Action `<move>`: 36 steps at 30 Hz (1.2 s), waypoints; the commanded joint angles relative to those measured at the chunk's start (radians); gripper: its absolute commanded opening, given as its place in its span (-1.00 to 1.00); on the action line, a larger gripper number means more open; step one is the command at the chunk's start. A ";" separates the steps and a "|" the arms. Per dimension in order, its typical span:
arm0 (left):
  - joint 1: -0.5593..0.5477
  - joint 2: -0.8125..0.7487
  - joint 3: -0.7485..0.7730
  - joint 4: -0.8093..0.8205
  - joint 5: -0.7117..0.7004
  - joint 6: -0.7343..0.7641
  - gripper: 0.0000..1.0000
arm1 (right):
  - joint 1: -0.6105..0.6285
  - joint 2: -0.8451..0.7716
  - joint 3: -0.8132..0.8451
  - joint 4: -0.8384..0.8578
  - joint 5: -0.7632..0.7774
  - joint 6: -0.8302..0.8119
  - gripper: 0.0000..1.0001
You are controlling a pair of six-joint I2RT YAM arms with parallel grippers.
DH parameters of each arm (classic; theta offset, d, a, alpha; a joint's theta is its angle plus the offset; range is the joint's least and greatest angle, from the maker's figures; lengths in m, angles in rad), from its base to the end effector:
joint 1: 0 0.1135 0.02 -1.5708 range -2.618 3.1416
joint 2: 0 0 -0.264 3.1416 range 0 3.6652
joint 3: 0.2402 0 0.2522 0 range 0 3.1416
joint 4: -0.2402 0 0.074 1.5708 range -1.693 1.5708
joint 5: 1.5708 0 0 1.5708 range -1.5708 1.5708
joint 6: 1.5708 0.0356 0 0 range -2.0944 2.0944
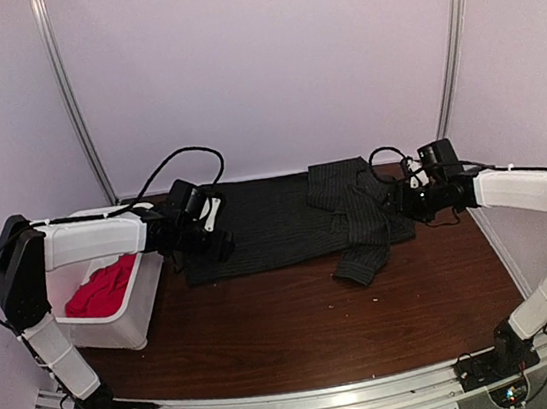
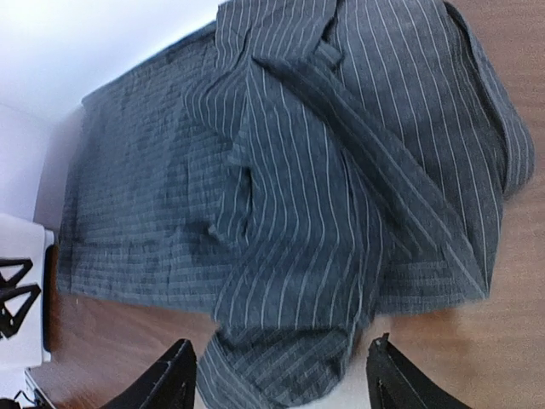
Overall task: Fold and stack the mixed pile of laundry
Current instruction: Fold the flattened shirt at the center of the board.
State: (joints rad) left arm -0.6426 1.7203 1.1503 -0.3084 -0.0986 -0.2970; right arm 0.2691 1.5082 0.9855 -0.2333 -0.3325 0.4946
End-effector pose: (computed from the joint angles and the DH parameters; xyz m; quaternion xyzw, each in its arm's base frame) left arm 0.2965 -0.2176 0.2087 0.1451 0.9284 -0.1121 0.3232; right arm 0.3093 0.0973 0.2328 0.0367 0.9071 0.2866 0.3060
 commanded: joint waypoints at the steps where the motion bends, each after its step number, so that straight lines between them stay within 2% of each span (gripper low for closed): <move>1: 0.000 -0.009 -0.026 0.044 0.003 0.006 0.36 | 0.035 -0.115 -0.177 0.055 -0.090 0.072 0.33; 8: 0.000 -0.006 -0.018 0.047 0.011 0.000 0.36 | 0.125 -0.031 -0.310 0.176 -0.082 0.156 0.27; 16: 0.000 -0.016 -0.025 0.048 0.009 -0.008 0.36 | 0.147 0.130 -0.324 0.374 -0.131 0.230 0.24; 18: 0.001 -0.017 -0.024 0.045 0.007 -0.007 0.36 | 0.147 0.178 -0.314 0.428 -0.166 0.261 0.03; 20: 0.000 -0.021 -0.021 0.037 0.002 -0.005 0.36 | 0.147 0.192 -0.307 0.464 -0.196 0.282 -0.43; 22: 0.000 -0.028 -0.016 0.030 -0.003 0.001 0.37 | 0.147 0.130 -0.320 0.510 -0.216 0.315 -0.93; 23: 0.000 -0.033 -0.014 0.025 -0.010 0.005 0.37 | 0.148 0.081 -0.320 0.509 -0.218 0.319 -1.00; 26: 0.003 -0.051 -0.015 0.005 -0.062 0.008 0.41 | 0.156 -0.126 -0.298 0.446 -0.204 0.300 -1.00; 29: 0.030 -0.071 -0.027 0.002 -0.056 0.002 0.44 | 0.159 -0.307 -0.236 0.322 -0.174 0.247 -1.00; 36: 0.062 -0.108 -0.050 0.000 -0.046 0.009 0.44 | 0.158 -0.539 -0.120 0.122 -0.225 0.178 -1.00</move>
State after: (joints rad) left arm -0.5941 1.6539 1.1187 -0.3161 -0.1345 -0.2966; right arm 0.4213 1.0470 0.8474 0.0437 -0.5209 0.7208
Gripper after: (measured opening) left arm 0.722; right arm 0.007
